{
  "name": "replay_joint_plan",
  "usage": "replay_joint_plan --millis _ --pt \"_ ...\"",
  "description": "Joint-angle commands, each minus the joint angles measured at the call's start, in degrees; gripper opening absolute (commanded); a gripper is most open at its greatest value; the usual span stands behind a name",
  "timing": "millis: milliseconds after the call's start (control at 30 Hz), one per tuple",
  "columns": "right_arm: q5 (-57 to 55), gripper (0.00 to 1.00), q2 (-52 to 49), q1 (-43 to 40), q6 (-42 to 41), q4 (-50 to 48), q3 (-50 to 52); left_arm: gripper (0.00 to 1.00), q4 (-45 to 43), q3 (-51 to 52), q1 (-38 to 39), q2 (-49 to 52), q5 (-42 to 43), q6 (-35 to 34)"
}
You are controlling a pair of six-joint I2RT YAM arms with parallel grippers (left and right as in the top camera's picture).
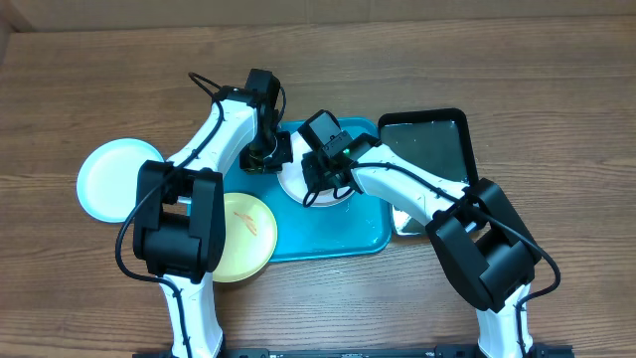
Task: Clean dirty plates on tray and stack at the side
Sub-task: 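Scrub the white plate's sauce with the sponge in the right gripper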
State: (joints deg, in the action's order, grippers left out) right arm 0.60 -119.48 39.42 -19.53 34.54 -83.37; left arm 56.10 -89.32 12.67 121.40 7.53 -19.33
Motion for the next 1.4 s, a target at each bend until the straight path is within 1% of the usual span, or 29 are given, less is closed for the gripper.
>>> replay_joint_plan --millis 0,200,433,667,800,1067,1233,1367 --pt "-1.4 0.04 -0.44 -0.04 0.11 1.7 -1.22 0.04 -0.07 0.2 0.22 -0.42 -0.46 0.09" --pt "-9.44 0.04 -0.44 -0.13 0.96 4.74 -1.07 0.04 -0.39 0.2 0.22 -0.42 -0.5 0.15" --pt "-12.2 0.04 -0.44 -0.13 6.4 6.54 -1.03 0.04 -0.5 0.2 0.22 -0.42 -0.59 1.18" --pt "-14.51 0.04 -0.44 -0.17 14.03 6.56 -1.01 0.04 -0.5 0.2 0.22 -0.42 -0.68 1.4" --pt "-16.46 0.04 -0.44 -0.31 16.72 6.49 -0.96 0.04 -0.5 0.2 0.22 -0.42 -0.68 1.64" --pt "-16.39 0.04 -0.46 -3.06 17.05 6.51 -0.96 0.04 -0.5 0.2 0.22 -0.42 -0.68 1.81" --pt "-14.12 0.04 -0.46 -5.22 17.05 6.43 -0.9 0.04 -0.5 0.2 0.22 -0.42 -0.66 1.81" --pt "-13.33 0.04 -0.46 -6.51 17.57 3.96 0.37 0.04 -0.5 0.2 0.22 -0.42 -0.63 1.81"
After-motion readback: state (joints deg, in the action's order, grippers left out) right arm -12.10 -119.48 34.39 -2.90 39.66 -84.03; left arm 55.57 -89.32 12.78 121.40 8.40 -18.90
